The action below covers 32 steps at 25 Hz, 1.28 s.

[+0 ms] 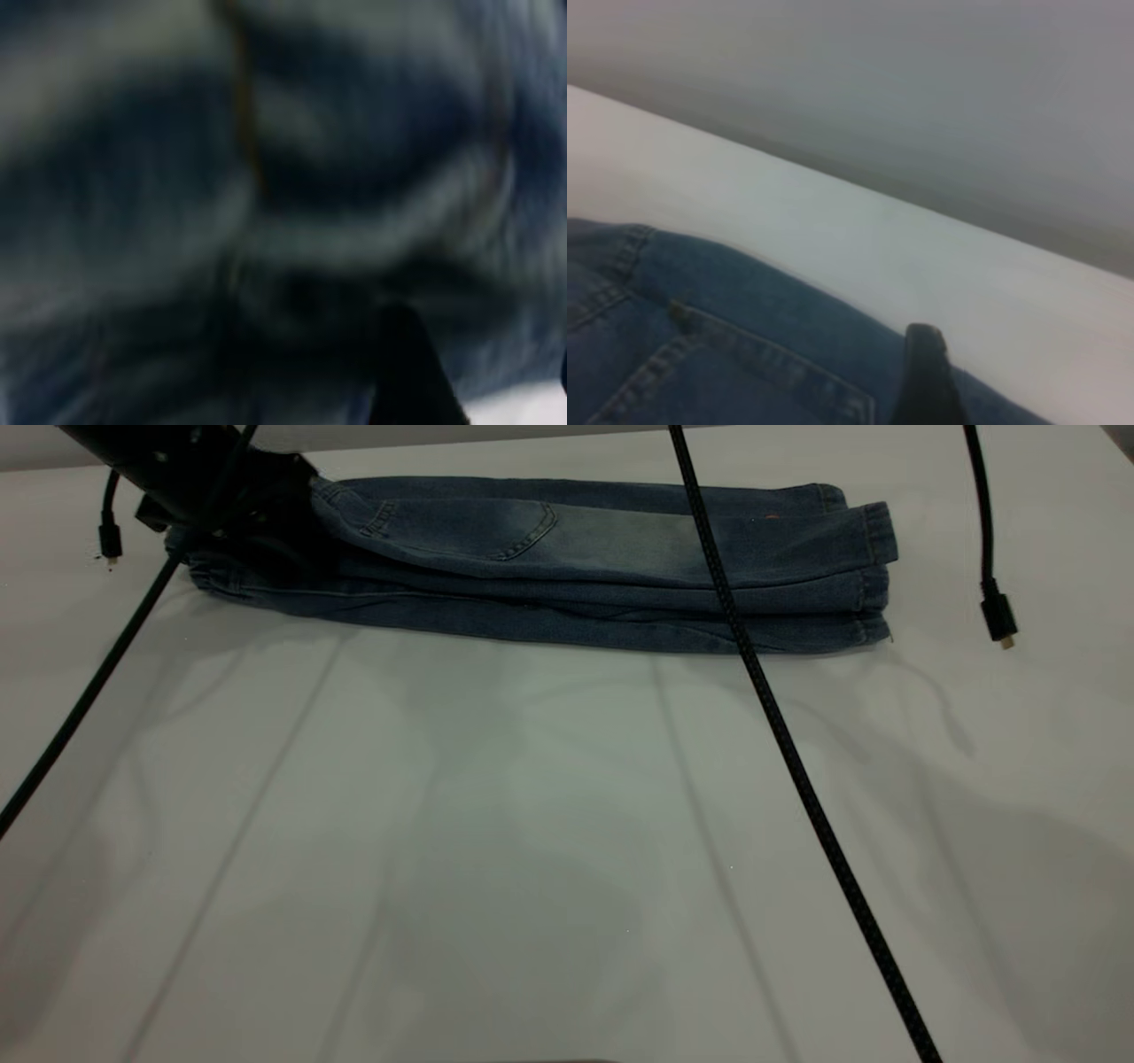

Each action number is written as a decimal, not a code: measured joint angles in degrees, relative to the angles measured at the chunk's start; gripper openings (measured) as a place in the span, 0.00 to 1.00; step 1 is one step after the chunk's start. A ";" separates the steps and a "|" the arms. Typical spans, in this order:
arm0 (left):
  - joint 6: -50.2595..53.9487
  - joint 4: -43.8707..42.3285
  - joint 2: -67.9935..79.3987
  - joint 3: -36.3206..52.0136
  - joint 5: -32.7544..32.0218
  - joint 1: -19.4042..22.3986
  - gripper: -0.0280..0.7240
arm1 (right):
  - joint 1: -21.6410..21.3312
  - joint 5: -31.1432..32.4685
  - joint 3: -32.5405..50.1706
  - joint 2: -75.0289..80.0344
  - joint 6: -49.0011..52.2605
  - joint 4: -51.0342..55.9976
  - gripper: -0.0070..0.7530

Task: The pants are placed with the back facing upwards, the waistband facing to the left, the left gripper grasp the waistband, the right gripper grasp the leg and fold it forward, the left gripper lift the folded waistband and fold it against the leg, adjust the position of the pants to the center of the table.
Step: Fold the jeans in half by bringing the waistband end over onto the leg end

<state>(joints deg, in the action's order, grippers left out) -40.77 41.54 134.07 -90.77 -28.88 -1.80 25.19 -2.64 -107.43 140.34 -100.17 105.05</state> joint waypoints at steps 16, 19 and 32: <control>-41.37 40.69 0.80 -2.81 34.69 -4.84 0.51 | 0.00 0.70 0.00 0.00 0.21 0.00 0.59; -44.75 42.12 0.80 -2.81 35.17 -4.78 0.51 | 0.00 0.65 0.00 0.00 0.26 0.00 0.59; -58.04 57.45 -3.52 -2.81 36.39 -4.78 0.51 | -0.05 0.37 2.46 -0.27 5.21 0.00 0.61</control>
<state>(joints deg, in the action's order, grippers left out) -98.81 99.00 130.55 -93.58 7.51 -6.58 25.14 -2.27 -104.97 140.07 -94.96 105.05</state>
